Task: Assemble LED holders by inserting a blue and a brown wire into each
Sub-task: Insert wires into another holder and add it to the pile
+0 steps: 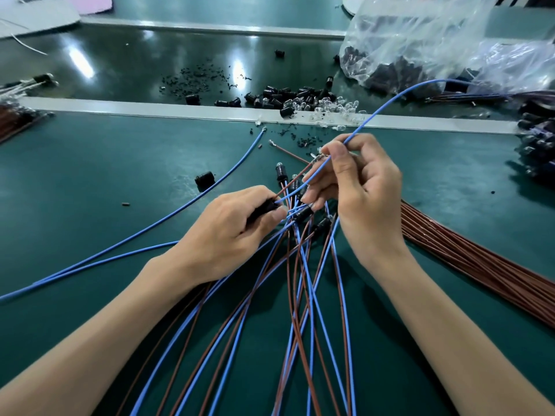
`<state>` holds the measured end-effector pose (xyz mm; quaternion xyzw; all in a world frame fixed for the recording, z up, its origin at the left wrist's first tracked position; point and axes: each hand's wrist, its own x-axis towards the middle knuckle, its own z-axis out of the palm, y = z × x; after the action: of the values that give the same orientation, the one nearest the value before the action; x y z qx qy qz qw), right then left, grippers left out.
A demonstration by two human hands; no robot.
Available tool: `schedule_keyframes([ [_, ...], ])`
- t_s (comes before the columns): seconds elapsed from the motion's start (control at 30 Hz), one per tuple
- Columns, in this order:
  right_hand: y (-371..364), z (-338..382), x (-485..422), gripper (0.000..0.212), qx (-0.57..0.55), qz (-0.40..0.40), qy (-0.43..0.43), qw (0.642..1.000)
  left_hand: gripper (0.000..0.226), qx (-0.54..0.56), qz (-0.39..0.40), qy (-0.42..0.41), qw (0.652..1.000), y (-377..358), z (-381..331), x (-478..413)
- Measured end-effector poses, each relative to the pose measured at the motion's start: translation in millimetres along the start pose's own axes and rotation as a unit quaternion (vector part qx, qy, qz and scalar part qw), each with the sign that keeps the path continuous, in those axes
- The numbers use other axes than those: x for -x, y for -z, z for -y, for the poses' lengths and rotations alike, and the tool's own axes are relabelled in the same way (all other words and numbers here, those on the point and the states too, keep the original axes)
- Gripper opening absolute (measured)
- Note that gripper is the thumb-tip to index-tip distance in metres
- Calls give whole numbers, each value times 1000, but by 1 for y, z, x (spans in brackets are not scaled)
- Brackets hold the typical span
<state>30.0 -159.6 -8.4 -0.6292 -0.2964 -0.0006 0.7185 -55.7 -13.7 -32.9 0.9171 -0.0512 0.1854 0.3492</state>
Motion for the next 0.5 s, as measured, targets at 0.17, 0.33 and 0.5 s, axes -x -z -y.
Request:
schedule_keyframes([
  [0.17, 0, 1, 0, 14, -33, 11, -24, 999, 30, 45, 4, 1, 999, 1, -3, -3],
  [0.33, 2, -3, -1, 18, 58, 16, -8, 998, 40, 74, 8, 4, 997, 2, -3, -4],
  [0.5, 3, -5, -3, 17, -51, 35, -56, 996, 44, 166, 10, 66, 984, 2, -4, -3],
])
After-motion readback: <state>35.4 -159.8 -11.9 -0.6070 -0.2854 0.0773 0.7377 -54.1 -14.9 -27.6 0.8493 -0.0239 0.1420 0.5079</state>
